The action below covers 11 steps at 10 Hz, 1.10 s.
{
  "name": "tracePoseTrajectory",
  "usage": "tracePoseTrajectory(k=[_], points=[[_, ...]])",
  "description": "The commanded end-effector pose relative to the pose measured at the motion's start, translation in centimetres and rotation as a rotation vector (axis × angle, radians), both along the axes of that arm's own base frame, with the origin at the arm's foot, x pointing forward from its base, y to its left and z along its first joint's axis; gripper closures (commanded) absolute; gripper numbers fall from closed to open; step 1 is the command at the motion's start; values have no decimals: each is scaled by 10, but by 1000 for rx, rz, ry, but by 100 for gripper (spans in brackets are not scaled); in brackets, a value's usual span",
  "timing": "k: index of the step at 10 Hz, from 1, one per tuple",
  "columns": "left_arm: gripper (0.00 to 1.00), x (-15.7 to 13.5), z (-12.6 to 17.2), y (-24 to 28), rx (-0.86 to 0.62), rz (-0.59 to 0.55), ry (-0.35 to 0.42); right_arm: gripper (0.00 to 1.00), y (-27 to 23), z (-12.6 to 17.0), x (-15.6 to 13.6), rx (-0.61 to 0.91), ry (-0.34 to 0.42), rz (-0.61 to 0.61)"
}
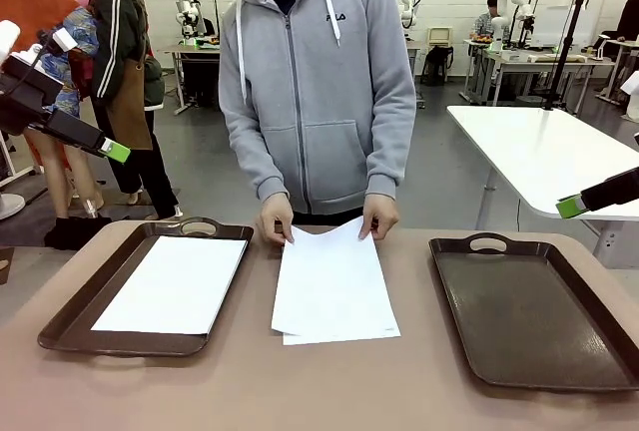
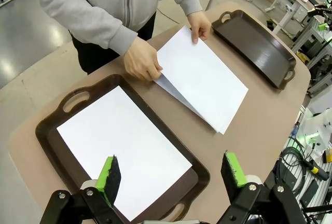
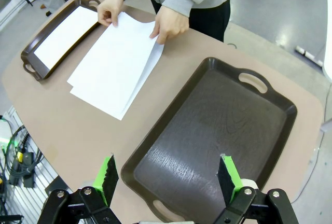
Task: Sort the A4 documents.
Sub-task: Receive the A4 Paper.
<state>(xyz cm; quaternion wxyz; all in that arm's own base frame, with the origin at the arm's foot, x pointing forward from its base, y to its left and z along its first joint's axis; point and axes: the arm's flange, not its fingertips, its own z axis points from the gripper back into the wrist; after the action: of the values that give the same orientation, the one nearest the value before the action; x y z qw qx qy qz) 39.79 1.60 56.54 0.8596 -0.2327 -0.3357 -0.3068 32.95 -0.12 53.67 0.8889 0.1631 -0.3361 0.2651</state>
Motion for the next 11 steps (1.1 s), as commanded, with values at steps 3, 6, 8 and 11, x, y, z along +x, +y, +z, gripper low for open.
tracePoseTrajectory(k=[3,6,8,11], points=[[0,0,0,0,2,0,-1,0,0,-2,2,17,6,11],[0,0,0,0,2,0,-1,0,0,-2,2,17,6,11],[0,0,0,0,2,0,-1,0,0,-2,2,17,6,11],[0,0,0,0,2,0,-1,0,0,-2,2,17,6,11]])
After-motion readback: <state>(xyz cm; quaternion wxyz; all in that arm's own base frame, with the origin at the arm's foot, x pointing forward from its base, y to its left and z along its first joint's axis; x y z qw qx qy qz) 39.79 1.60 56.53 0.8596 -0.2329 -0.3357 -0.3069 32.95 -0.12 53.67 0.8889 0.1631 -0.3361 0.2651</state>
